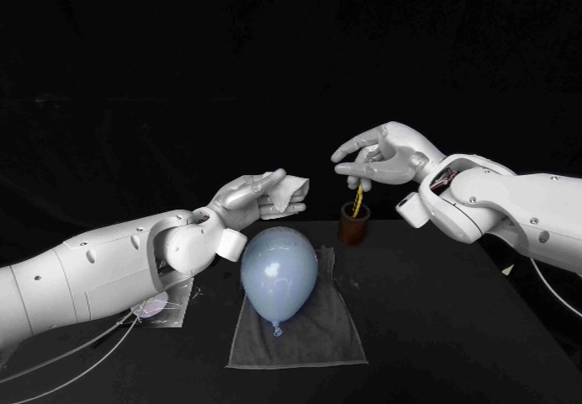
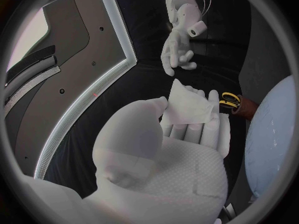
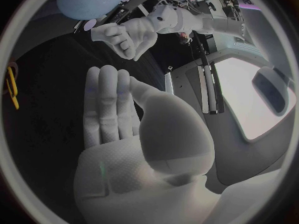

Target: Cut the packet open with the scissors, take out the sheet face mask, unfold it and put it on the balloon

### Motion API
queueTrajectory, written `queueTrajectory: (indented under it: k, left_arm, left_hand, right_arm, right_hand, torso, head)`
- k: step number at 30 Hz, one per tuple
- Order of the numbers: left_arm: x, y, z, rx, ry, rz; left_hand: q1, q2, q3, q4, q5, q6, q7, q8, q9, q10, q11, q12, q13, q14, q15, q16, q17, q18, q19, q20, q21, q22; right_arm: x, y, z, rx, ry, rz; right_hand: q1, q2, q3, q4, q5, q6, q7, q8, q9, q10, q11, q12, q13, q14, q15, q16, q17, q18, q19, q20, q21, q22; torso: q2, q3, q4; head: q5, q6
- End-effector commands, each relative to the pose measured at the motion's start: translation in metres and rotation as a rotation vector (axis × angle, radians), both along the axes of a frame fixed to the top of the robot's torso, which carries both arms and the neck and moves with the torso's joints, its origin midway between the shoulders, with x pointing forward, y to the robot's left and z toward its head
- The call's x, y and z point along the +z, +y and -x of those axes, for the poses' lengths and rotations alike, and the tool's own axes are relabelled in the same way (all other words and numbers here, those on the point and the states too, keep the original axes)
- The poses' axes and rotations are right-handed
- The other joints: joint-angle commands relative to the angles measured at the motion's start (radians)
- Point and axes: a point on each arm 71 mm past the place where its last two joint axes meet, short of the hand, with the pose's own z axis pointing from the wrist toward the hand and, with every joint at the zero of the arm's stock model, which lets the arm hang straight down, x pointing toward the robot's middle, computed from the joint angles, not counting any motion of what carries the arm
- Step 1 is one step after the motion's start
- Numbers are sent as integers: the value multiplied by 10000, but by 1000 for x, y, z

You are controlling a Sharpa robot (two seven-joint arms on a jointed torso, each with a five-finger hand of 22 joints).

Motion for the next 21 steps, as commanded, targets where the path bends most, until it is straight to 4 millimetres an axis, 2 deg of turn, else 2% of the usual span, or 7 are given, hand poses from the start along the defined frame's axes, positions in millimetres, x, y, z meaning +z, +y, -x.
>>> queueTrajectory:
  k: [1,2,3,6,9,14,21]
  left_arm:
    - [0,-3,3,-88,131,-115]
    - [0,-3,4,-104,149,-124]
    - [0,-3,4,-126,170,-135]
    - [1,-4,6,-163,227,-175]
    - [0,-4,7,-143,301,-259]
    - [0,-5,9,-139,413,-381]
    - [-1,-7,12,-181,611,-574]
  left_hand:
    - [-208,10,37,127,-16,15,122,-53,-18,-105,0,-34,-3,65,-12,24,7,119,90,-1,54,13]
    - [-236,10,48,139,-14,18,133,-59,-19,-109,-2,-34,-3,69,-14,23,7,122,97,-1,55,12]
    - [-271,2,59,151,-14,18,149,-69,-21,-115,-4,-35,-3,77,-17,23,8,127,108,-2,56,13]
    - [-302,32,187,105,-11,36,164,-94,-24,-128,-22,-32,-2,202,-50,74,32,155,167,-4,69,17]
    - [-196,30,475,-149,-10,59,163,-121,-20,-125,-53,-29,-2,444,-115,175,78,198,266,-6,92,22]
    - [-317,-34,715,-261,-11,80,207,-161,-18,-108,-47,-24,-2,570,-131,202,94,239,398,-12,120,24]
    - [-544,-59,1064,-351,-11,-29,291,-304,-48,74,-46,-17,1,761,-163,238,115,274,596,-28,151,23]
  right_arm:
    - [7,9,16,282,-2440,1447]
    - [7,11,19,317,-2665,1604]
    - [8,13,23,356,-2942,1788]
    - [8,20,31,429,-3563,2207]
    - [8,27,37,364,-4087,2538]
    - [8,39,41,105,-4661,2970]
    - [5,58,44,-151,-5137,3338]
  right_hand:
    - [-291,-4,7,-142,0,240,23,-200,-254,243,2,4194,4569,738,-126,3083,3233,-26,277,-128,800,546]
    - [-322,56,107,-223,61,292,-13,-267,-340,641,-40,6168,6792,1214,-92,4420,4941,-18,493,-133,1240,843]
    - [-468,87,160,-208,73,334,6,-312,-399,882,69,7362,8218,1457,-63,5191,6079,9,521,-153,1500,1041]
    - [-656,104,330,-281,181,433,3,-375,-490,1325,96,8625,9796,1808,-40,6032,7501,29,569,-116,2057,1490]
    - [-763,104,383,-278,224,431,5,-417,-522,1555,126,9056,10349,1975,-23,6326,8125,25,653,-110,2350,1769]
    - [-891,71,414,-248,220,368,32,-492,-563,1734,150,9375,10759,2086,-2,6508,8558,-60,871,-102,2923,2453]
    - [-997,1,437,-214,177,272,91,-589,-614,1714,210,9354,10744,2078,65,6498,8529,-24,699,-74,2780,2274]
  torso:
    - [5,-2,14]
    - [6,-4,12]
    - [7,-5,9]
    - [11,-1,17]
    - [16,-1,15]
    - [11,0,16]
    - [13,2,19]
  head:
    - [24,-7]
    - [27,-2]
    - [29,-3]
    - [67,18]
    - [107,24]
    - [152,31]
    - [157,6]
